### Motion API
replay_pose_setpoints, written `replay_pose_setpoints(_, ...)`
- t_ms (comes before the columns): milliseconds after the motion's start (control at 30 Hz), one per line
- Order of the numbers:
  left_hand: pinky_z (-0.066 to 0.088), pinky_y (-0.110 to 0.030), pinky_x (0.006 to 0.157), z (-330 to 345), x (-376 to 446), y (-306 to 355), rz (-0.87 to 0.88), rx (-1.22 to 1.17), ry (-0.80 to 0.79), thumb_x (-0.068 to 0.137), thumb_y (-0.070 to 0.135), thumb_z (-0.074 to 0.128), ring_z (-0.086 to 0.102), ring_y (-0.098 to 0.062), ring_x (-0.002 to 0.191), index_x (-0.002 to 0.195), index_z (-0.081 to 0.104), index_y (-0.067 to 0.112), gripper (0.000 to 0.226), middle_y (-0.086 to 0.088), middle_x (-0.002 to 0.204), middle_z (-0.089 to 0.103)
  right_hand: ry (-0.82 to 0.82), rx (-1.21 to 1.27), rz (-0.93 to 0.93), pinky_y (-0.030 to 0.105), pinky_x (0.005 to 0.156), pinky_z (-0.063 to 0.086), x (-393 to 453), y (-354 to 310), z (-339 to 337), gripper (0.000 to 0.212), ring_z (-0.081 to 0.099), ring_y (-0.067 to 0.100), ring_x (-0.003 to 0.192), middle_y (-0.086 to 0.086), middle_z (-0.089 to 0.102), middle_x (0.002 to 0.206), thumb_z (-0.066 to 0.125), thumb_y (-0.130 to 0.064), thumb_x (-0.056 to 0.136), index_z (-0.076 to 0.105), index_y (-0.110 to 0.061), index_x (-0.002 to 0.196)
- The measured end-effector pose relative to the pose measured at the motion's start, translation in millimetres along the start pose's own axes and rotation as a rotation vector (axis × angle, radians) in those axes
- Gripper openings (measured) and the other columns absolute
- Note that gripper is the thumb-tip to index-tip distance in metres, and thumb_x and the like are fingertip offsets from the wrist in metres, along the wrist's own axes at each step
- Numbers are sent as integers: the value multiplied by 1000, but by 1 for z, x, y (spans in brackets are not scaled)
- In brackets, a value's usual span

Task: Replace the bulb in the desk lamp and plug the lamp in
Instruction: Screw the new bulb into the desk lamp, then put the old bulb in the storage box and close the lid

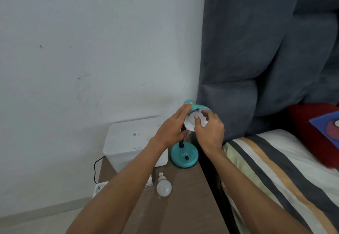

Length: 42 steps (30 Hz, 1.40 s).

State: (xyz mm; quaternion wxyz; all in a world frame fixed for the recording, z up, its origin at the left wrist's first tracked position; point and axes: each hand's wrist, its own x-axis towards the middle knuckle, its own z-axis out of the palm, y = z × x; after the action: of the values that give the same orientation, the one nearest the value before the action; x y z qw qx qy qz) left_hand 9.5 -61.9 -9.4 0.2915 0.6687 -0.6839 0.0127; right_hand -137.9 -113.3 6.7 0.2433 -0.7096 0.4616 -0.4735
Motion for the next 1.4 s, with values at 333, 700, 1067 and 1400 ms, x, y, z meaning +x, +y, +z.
replay_pose_setpoints(333,41,-42,117,-58,-86,-50,-438,134,96,94,49,70,41,-23,149,154,43,22,71,-3,162,43,-233,166,-214,30,83,56,-39,-47,48,23,64,6,92,-5,70,107,61,-26,94,66,-18,115)
replay_pose_setpoints(700,18,-45,127,-87,-161,-145,-857,-94,112,81,68,75,13,-28,159,158,37,29,95,-11,171,18,-715,-111,35,40,117,27,-42,-12,137,73,31,27,144,13,33,156,69,-46,86,42,-19,149)
replay_pose_setpoints(1067,30,-31,117,-72,-160,-169,-904,-394,172,76,47,89,36,-21,149,159,36,19,102,-2,164,35,-675,26,112,46,117,31,-35,4,167,74,37,25,142,8,42,153,74,-41,83,44,-19,147)
replay_pose_setpoints(1400,24,-19,108,-76,-153,-159,-927,-424,237,76,40,91,33,-18,150,159,36,13,103,-1,164,34,-645,40,145,35,118,23,-27,-8,163,72,30,23,146,9,38,156,75,-33,83,46,-18,147)
